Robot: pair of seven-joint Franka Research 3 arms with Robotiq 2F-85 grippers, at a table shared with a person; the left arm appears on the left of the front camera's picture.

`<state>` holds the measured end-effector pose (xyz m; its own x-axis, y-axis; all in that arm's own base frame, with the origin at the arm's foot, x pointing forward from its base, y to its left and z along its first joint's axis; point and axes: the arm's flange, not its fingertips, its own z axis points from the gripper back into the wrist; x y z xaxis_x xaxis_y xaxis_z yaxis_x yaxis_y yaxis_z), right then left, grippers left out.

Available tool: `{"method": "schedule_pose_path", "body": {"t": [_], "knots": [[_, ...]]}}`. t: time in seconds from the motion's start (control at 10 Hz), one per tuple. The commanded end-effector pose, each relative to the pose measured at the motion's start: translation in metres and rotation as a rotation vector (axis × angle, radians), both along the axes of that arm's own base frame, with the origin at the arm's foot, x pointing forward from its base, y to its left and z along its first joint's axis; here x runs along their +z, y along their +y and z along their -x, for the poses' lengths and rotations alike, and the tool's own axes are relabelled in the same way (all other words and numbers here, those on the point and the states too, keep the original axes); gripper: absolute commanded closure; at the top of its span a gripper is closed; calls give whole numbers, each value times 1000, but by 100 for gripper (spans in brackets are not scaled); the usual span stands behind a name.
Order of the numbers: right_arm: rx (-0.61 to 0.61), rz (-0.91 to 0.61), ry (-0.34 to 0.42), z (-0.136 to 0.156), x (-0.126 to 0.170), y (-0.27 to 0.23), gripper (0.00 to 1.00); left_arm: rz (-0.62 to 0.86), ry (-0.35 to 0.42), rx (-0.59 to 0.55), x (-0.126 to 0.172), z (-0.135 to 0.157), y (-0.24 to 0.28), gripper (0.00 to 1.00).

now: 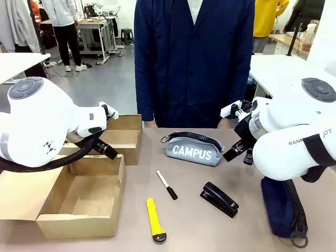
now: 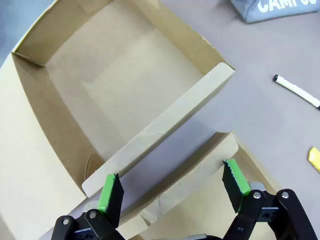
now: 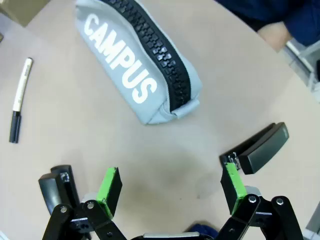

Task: Place items inside the box.
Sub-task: Pick up a Pencil pouch or Stapler and place it inside the Mailer Box closest to the robot.

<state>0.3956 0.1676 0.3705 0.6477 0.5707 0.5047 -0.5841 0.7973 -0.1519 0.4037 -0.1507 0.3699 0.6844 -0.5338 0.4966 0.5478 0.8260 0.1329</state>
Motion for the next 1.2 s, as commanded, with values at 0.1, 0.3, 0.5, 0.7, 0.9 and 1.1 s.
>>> {"method": "schedule_pose_path", "body": {"t": [0.1, 0.3, 0.5, 0.7, 0.9, 1.1], "knots": [[0, 0, 0, 0, 0, 0, 0, 0, 0, 0, 0, 0, 0, 0], [0, 0, 0, 0, 0, 0, 0, 0, 0, 0, 0, 0, 0, 0], [0, 0, 0, 0, 0, 0, 0, 0, 0, 0, 0, 0, 0, 0], [0, 0, 0, 0, 0, 0, 0, 0, 0, 0, 0, 0, 0, 0], [0, 0, 0, 0, 0, 0, 0, 0, 0, 0, 0, 0, 0, 0], [0, 0, 0, 0, 0, 0, 0, 0, 0, 0, 0, 0, 0, 0]]}}
